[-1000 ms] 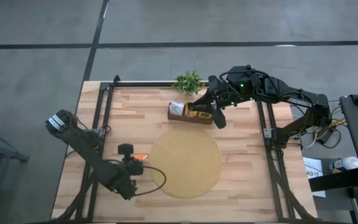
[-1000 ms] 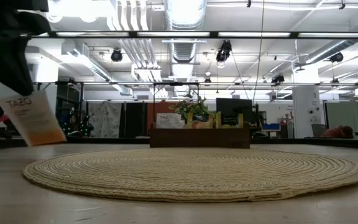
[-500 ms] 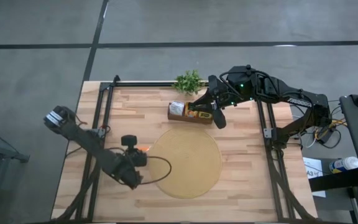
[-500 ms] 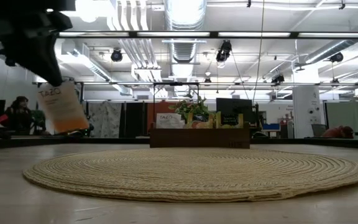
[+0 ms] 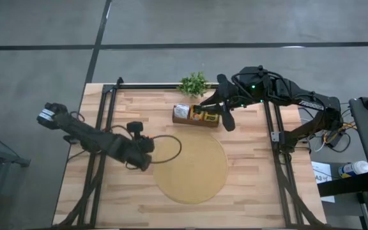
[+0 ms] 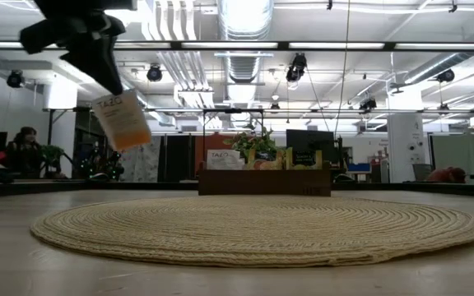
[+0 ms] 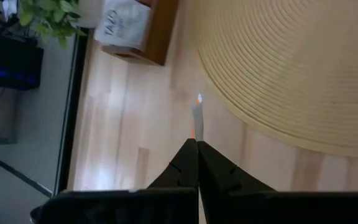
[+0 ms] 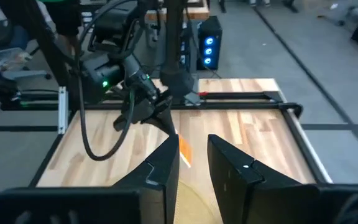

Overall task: Pick & Place Tea
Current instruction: Put the white tea bag into the left section of the wooden organizer

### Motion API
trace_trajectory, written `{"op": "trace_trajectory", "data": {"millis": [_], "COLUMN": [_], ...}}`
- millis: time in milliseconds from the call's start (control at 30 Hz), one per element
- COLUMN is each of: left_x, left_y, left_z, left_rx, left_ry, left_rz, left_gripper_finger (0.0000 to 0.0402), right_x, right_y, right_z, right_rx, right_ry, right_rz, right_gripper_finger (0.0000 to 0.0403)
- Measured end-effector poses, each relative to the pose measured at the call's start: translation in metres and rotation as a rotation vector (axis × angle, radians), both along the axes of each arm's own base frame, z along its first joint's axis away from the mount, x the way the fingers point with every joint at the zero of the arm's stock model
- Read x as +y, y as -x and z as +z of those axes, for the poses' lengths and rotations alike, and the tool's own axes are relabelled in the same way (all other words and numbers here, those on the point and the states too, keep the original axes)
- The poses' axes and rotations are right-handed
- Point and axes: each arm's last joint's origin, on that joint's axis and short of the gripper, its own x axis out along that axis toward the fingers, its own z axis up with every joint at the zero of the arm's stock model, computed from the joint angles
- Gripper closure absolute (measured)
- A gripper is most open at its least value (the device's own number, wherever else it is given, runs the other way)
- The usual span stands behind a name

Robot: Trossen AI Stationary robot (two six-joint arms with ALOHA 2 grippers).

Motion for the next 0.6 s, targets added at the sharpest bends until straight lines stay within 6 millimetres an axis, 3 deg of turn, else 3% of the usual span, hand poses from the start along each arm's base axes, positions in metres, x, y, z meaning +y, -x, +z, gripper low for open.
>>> {"op": "trace_trajectory", "data": {"millis": [300, 600], "left_x": [0.032, 0.059], "left_y": [-0.016, -0.032], "left_z": [0.014, 0.022], "left_rx": [-0.081, -0.124], "left_ry": [0.022, 0.045], "left_rz": [-0.029, -0.074], "left_gripper_finger": [0.0402, 0.0402], "right_x": [0.002, 0.004], "right_y": [0.027, 0.055], "right_z": [0.012, 0.013], "right_rx": [-0.008, 0.074], "right_ry": [0.041, 0.016], "right_rz": [-0.045, -0.094], "right_gripper_finger": [0.0348, 0.0351]}}
